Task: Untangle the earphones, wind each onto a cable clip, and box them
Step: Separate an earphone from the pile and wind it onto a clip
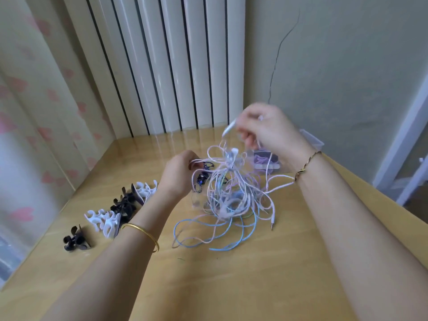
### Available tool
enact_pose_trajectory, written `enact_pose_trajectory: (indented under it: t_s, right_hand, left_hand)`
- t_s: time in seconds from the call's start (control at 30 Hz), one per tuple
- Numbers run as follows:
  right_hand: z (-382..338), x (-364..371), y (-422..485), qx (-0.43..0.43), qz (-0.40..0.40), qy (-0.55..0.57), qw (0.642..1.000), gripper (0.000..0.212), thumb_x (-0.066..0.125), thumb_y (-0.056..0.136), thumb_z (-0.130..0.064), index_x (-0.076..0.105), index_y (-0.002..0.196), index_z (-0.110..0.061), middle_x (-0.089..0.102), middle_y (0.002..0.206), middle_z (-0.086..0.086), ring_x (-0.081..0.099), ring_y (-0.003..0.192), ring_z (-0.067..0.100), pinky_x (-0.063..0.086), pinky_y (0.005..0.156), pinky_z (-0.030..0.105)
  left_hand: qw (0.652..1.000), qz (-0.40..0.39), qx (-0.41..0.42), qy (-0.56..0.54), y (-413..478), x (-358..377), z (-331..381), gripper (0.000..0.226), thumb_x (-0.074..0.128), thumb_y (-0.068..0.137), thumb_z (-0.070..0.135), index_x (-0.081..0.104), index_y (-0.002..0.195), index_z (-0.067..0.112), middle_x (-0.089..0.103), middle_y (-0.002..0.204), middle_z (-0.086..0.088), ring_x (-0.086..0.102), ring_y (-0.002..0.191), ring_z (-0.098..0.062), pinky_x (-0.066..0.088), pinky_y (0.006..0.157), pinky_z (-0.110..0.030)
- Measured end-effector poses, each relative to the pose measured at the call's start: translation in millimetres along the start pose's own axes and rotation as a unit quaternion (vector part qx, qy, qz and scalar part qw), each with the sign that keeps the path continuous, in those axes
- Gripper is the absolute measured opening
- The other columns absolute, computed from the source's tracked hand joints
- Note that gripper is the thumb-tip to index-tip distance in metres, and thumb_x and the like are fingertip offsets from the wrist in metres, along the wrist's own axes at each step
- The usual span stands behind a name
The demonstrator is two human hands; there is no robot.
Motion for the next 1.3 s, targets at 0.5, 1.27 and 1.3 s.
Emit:
enact_pose_trajectory:
  t_s: [0.5, 1.27, 1.3]
  right_hand:
    - [-5.4, 10.8, -4.7, -0.047, 0.001, -0.076, 0.996, 0.028, 0.056, 0.090, -0.012, 0.053, 0.063, -0.019, 0.057, 0.069, 0.003, 0.045, 0.044, -0.001, 0.032, 0.046, 0.011]
    - [29.6, 16.6, -15.9, 0.043, -0.093, -0.264, 0.959, 0.023, 0.063, 0.073, -0.003, 0.049, 0.067, -0.020, 0.051, 0.067, -0.003, 0.049, 0.062, 0.017, 0.039, 0.054, 0.026]
    - [31.5, 17.8, -15.8, 0.039, -0.099, -0.297, 0.949, 0.024, 0.064, 0.072, -0.002, 0.049, 0.068, -0.020, 0.053, 0.070, -0.004, 0.052, 0.066, 0.019, 0.044, 0.059, 0.027]
  left_hand:
    - [0.966, -0.124, -0.054, -0.221, 1.7, -1.9, 43.0, 0.019, 0.061, 0.086, 0.011, 0.065, 0.105, 0.016, 0.067, 0.092, 0.003, 0.061, 0.082, -0.008, 0.047, 0.072, -0.019]
    - [0.956, -0.058, -0.093, -0.271, -7.8, 16.1, 30.9, 0.010, 0.057, 0.088, 0.003, 0.063, 0.083, 0.011, 0.059, 0.072, -0.006, 0.048, 0.060, -0.017, 0.038, 0.056, -0.027]
    - [0.961, -0.049, -0.085, -0.257, -7.8, 15.2, 32.1, 0.008, 0.058, 0.088, 0.005, 0.064, 0.084, 0.010, 0.059, 0.072, -0.007, 0.048, 0.062, -0.018, 0.038, 0.057, -0.029]
Point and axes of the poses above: each hand's wrist, its own y-axis towards the middle knuckle, its own x-axis out of the palm, z = x × y, the point moved 8 cm from there along y, towards the middle knuckle
